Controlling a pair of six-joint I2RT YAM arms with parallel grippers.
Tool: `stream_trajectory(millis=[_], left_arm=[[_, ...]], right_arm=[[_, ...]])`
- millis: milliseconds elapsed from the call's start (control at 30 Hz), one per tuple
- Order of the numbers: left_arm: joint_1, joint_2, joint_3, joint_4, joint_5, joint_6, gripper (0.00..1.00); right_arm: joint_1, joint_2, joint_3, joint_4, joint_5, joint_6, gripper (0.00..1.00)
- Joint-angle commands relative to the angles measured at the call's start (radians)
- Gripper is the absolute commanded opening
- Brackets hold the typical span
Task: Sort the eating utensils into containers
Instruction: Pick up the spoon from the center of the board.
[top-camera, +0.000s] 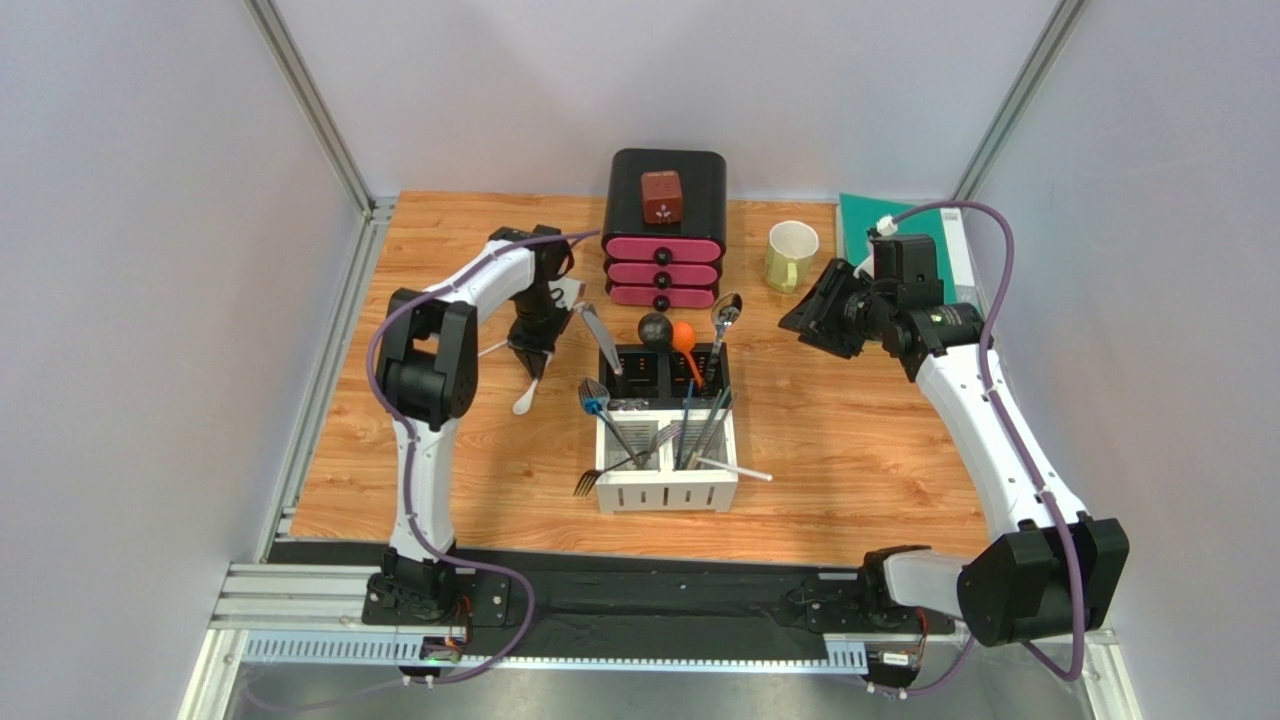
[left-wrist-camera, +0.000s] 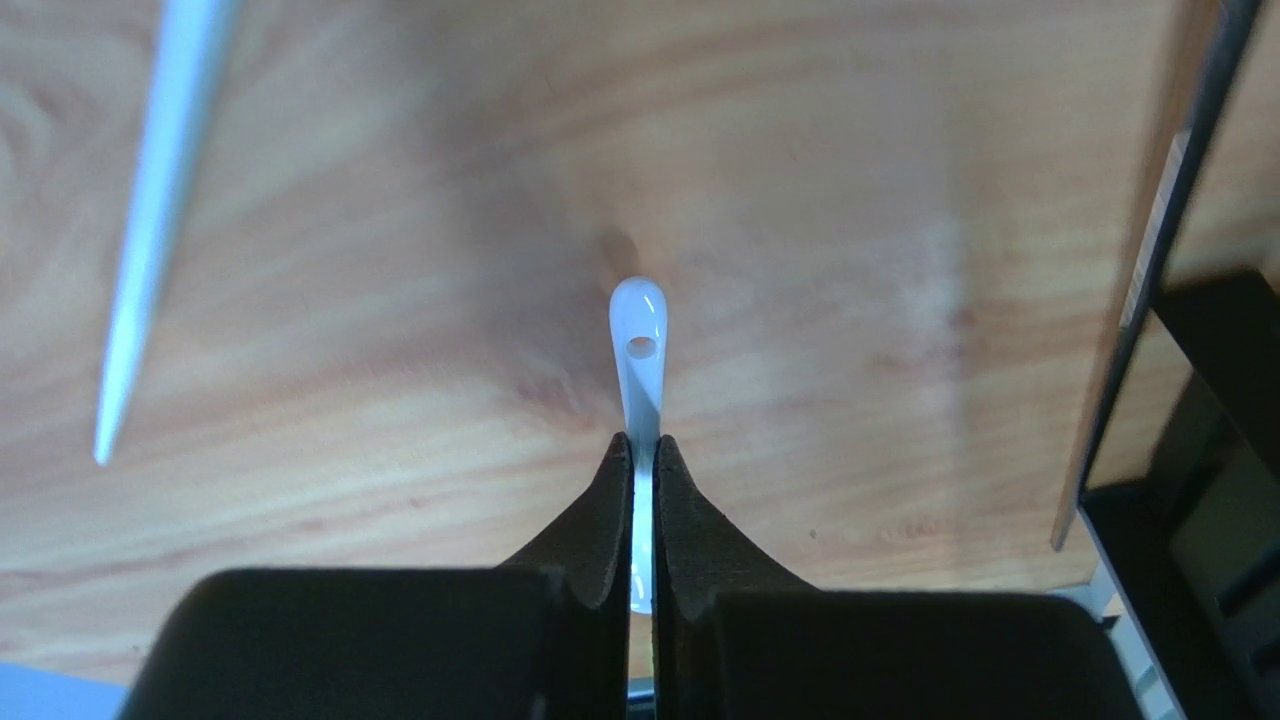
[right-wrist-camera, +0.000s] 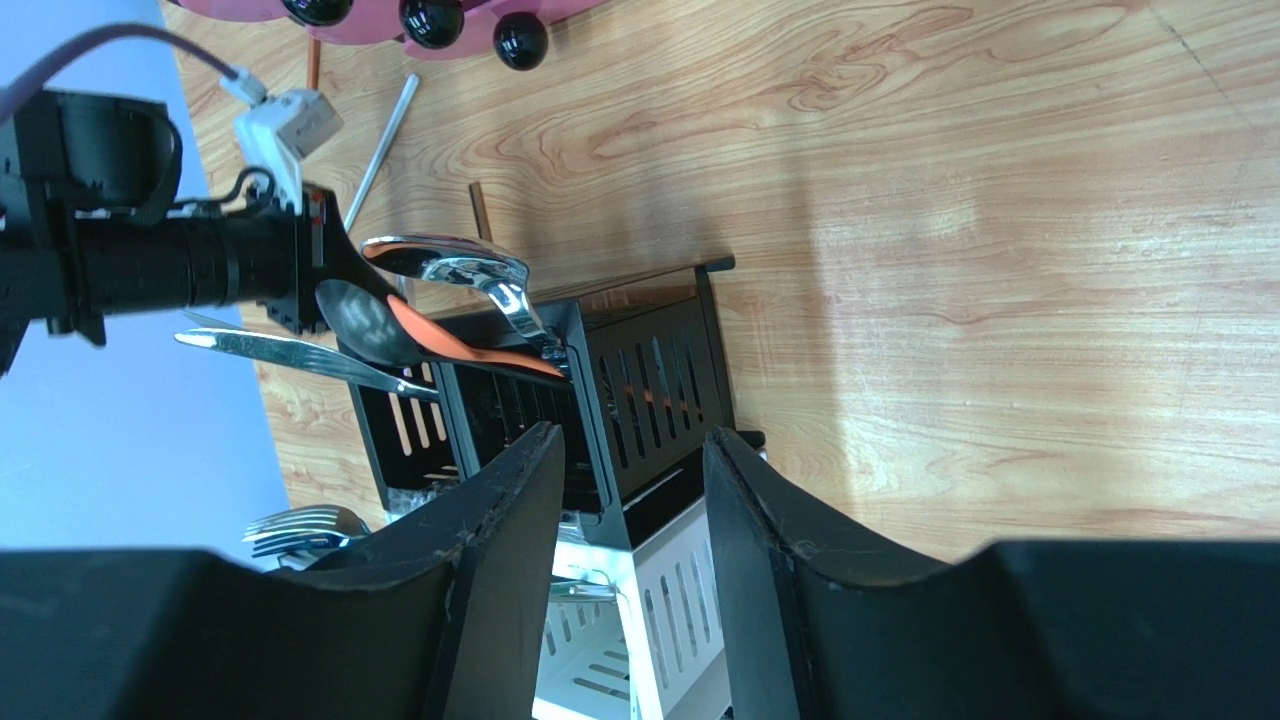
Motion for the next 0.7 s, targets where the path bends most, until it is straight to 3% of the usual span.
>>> stream_trajectory(millis=[0, 267, 467, 667], left_arm=[[-0.011, -0.212, -0.07, 0.037, -0.03, -0.063, 0.0], [-0.049, -0.467, -0.094, 0.034, -0.156, -0.1, 0.0], [-0.285, -0.59, -0.043, 0.124, -0.337, -0.031, 0.0], [-0.343, -0.651, -0.058, 0.32, -0.202, -0.264, 0.0]], right_arm=[[-0.006, -0.008, 0.008, 0.047, -0.023, 0.014, 0.45], [-0.007, -0.017, 0.006, 0.05, -0.028, 0.023, 0.44], [-0.009, -0.031, -0.026, 0.063, -0.043, 0.045, 0.44], [-0.007, -0.045, -0.038, 0.07, -0.055, 0.055, 0.44]])
